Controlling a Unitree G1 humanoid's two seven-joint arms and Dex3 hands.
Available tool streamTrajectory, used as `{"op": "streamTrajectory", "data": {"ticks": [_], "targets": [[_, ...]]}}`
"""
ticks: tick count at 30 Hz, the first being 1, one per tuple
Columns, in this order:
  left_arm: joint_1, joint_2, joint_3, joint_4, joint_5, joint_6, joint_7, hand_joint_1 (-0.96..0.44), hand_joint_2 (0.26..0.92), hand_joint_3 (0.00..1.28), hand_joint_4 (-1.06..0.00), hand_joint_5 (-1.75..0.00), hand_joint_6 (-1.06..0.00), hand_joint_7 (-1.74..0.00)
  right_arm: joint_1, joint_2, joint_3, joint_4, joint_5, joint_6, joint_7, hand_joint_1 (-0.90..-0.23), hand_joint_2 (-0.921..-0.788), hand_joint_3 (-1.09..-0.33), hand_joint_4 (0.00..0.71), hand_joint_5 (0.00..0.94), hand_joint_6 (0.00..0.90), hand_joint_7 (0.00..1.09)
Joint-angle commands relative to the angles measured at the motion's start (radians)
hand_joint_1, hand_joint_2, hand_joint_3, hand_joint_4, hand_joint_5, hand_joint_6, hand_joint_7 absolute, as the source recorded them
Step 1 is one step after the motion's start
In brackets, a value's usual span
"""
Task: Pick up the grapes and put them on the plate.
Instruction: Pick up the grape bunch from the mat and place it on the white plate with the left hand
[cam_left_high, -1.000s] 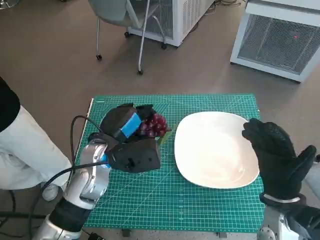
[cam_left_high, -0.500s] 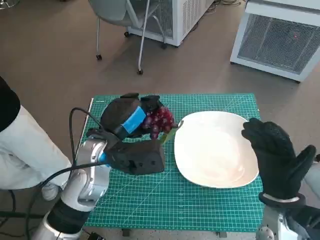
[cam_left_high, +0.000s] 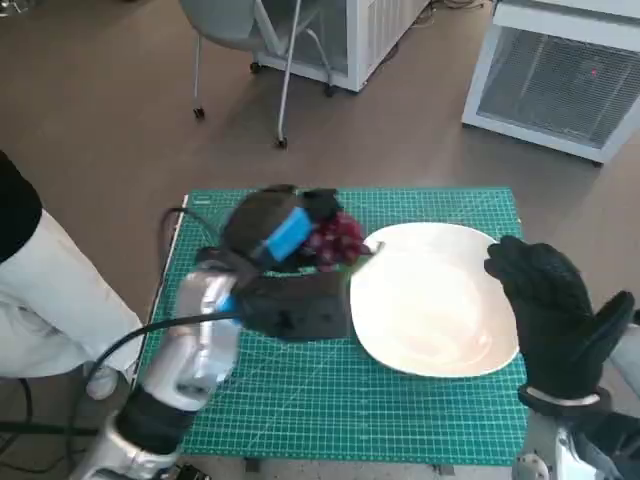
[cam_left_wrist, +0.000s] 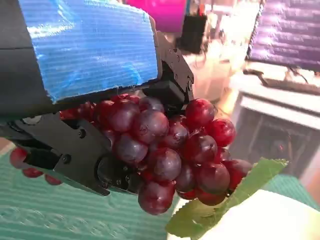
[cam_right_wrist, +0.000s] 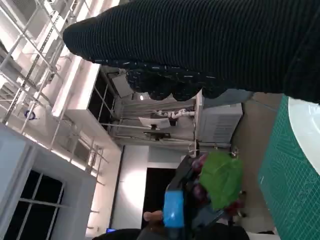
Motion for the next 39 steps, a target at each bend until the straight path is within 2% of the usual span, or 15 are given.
{"op": "streamTrajectory", "data": {"ticks": [1,5,11,13,17,20,22,27,35,39], "targets": [[-0.085,-0.072,-0.045,0.035,0.022,0.014,-0.016,0.00,0.869,0.12,-0.69,-1.33,-0.75,-0.88,0.027,0.006,-0.007,-0.008,0.008,0.011,-0.012,-0.390,-0.921,-0.513,0.435,0.541,0.242,0.89],[-0.134,-0.118,-0.069,0.096,0.011,-0.011,-0.027,0.00,0.897,0.09,-0.64,-1.35,-0.74,-0.93,0.039,0.004,-0.008,-0.027,0.008,0.012,-0.015,-0.390,-0.921,-0.514,0.436,0.541,0.243,0.89],[-0.213,-0.175,-0.094,0.239,-0.021,-0.109,-0.021,0.00,0.908,0.09,-0.64,-1.35,-0.71,-0.95,0.060,0.001,-0.015,-0.058,0.018,0.006,-0.010,-0.389,-0.921,-0.512,0.438,0.540,0.247,0.89],[-0.234,-0.193,-0.099,0.286,-0.028,-0.139,-0.012,0.00,0.911,0.10,-0.62,-1.32,-0.68,-1.04,0.068,0.002,-0.015,-0.071,0.019,0.003,-0.011,-0.388,-0.921,-0.509,0.439,0.539,0.249,0.88],[-0.272,-0.225,-0.107,0.367,-0.035,-0.185,0.000,0.00,0.896,0.20,-0.54,-1.35,-0.56,-1.23,0.083,0.006,-0.016,-0.095,0.022,0.000,-0.014,-0.384,-0.921,-0.506,0.441,0.536,0.252,0.88],[-0.291,-0.244,-0.113,0.411,-0.033,-0.206,0.009,0.00,0.858,0.25,-0.56,-1.40,-0.60,-1.12,0.090,0.009,-0.017,-0.107,0.022,-0.003,-0.017,-0.383,-0.921,-0.504,0.443,0.534,0.253,0.88],[-0.299,-0.256,-0.119,0.432,-0.029,-0.216,0.014,0.00,0.859,0.24,-0.58,-1.39,-0.62,-1.09,0.094,0.010,-0.019,-0.111,0.022,-0.007,-0.017,-0.382,-0.921,-0.504,0.444,0.533,0.255,0.88],[-0.307,-0.278,-0.129,0.459,-0.023,-0.231,0.023,0.00,0.907,0.17,-0.56,-1.40,-0.58,-1.13,0.102,0.012,-0.021,-0.113,0.027,-0.014,-0.014,-0.381,-0.921,-0.505,0.446,0.529,0.258,0.87],[-0.310,-0.296,-0.128,0.481,-0.029,-0.243,0.021,0.00,0.920,0.21,-0.53,-1.47,-0.50,-1.16,0.107,0.014,-0.024,-0.108,0.036,-0.023,-0.012,-0.379,-0.921,-0.506,0.451,0.518,0.262,0.86],[-0.307,-0.300,-0.125,0.487,-0.034,-0.251,0.024,0.00,0.921,0.23,-0.49,-1.43,-0.47,-1.28,0.109,0.017,-0.023,-0.109,0.036,-0.027,-0.014,-0.379,-0.921,-0.505,0.455,0.514,0.265,0.86]]}}
